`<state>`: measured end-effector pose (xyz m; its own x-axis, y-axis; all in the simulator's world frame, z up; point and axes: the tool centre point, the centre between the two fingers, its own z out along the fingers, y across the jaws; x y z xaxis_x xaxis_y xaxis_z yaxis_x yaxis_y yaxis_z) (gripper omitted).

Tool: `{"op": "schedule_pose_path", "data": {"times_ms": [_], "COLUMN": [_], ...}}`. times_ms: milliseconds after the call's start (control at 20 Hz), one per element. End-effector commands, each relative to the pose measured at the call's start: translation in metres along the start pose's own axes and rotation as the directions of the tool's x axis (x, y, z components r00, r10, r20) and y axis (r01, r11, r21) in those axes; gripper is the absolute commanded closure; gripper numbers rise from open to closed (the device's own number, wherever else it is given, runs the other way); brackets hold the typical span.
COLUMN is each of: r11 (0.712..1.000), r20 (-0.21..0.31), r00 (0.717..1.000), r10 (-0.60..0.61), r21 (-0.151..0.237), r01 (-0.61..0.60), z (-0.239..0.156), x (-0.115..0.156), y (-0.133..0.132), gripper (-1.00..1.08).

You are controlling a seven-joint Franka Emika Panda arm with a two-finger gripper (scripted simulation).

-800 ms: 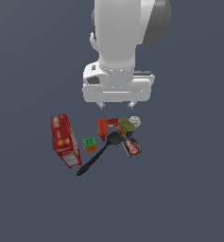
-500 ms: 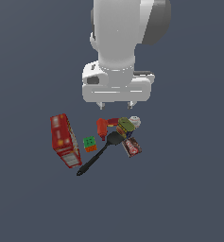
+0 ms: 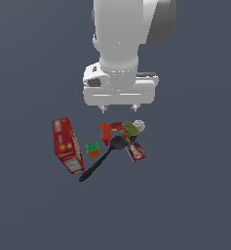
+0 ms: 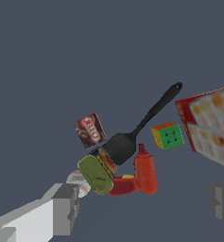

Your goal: Pick up a designated object from a clutter of objects.

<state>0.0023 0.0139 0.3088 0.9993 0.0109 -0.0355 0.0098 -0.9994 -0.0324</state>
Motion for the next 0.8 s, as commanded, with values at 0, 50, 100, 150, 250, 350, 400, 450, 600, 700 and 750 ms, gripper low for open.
{"op": "schedule_pose_path", "data": {"times_ms": [0,50,100,150,250,350,400,450,600,700,750], "r11": [1.000,1.000,1.000,0.999,0.998,0.996,0.994,0.993,0.983,0.974,0.967], "r20": [0.000,0.000,-0.001,-0.001,-0.002,-0.003,-0.004,-0.004,-0.006,-0.007,-0.007], "r00": [1.000,1.000,1.000,0.999,0.998,0.996,0.995,0.993,0.983,0.974,0.968], "r10": [-0.011,-0.019,-0.027,-0.037,-0.060,-0.088,-0.104,-0.121,-0.181,-0.227,-0.252], "r21": [-0.001,-0.002,-0.003,-0.004,-0.007,-0.010,-0.012,-0.013,-0.020,-0.024,-0.026], "r01": [0.011,0.019,0.027,0.037,0.060,0.088,0.104,0.121,0.181,0.227,0.252], "z": [0.004,0.007,0.010,0.014,0.022,0.033,0.038,0.045,0.066,0.082,0.090], "x": [0.000,-0.001,-0.001,-0.002,-0.003,-0.004,-0.005,-0.007,-0.012,-0.017,-0.020], "y": [-0.001,-0.002,-0.003,-0.003,-0.006,-0.008,-0.010,-0.011,-0.017,-0.021,-0.023], "gripper": [-0.92,-0.92,-0.92,-0.92,-0.92,-0.92,-0.92,-0.92,-0.92,-0.92,-0.92]}}
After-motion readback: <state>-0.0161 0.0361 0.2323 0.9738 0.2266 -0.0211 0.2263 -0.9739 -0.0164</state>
